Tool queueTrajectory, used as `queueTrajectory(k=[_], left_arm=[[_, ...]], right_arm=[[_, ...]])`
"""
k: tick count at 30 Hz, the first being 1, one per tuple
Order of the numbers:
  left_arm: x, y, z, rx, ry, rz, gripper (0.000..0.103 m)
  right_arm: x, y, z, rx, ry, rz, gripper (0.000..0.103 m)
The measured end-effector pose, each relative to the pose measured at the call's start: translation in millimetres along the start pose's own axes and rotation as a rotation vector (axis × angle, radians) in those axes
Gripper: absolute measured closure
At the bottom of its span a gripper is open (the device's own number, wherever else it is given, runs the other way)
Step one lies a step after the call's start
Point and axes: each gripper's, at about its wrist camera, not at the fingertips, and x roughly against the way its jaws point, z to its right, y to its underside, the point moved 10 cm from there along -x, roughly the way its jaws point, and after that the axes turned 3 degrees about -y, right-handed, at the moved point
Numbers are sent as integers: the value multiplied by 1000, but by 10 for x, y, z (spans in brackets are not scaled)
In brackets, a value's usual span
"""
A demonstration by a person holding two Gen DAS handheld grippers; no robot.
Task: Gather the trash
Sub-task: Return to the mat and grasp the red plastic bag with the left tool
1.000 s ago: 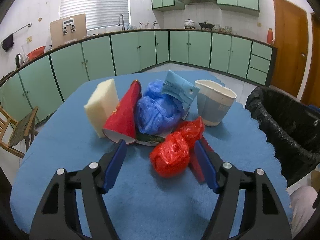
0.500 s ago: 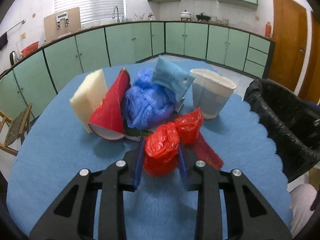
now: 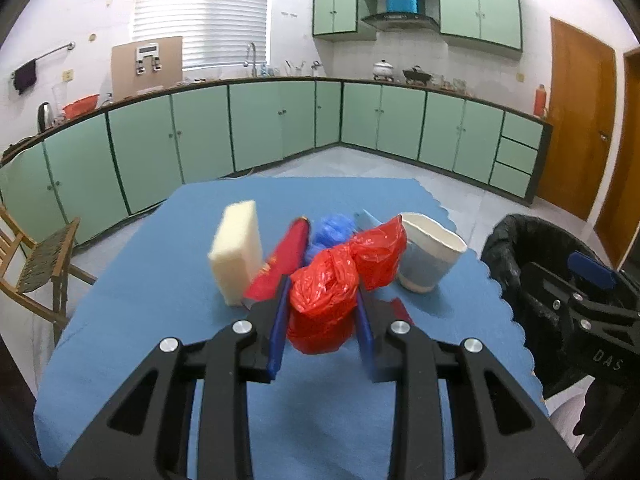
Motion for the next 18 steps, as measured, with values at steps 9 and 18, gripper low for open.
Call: queueTrajectory(k=[9, 18], left_arm=[[33, -218, -228, 27, -29, 40, 75], [-93, -305, -275, 35, -47, 44, 75]], right_arm=[[-218, -181, -139, 20, -6, 14, 16], [-674, -94, -165, 37, -9, -46, 31]])
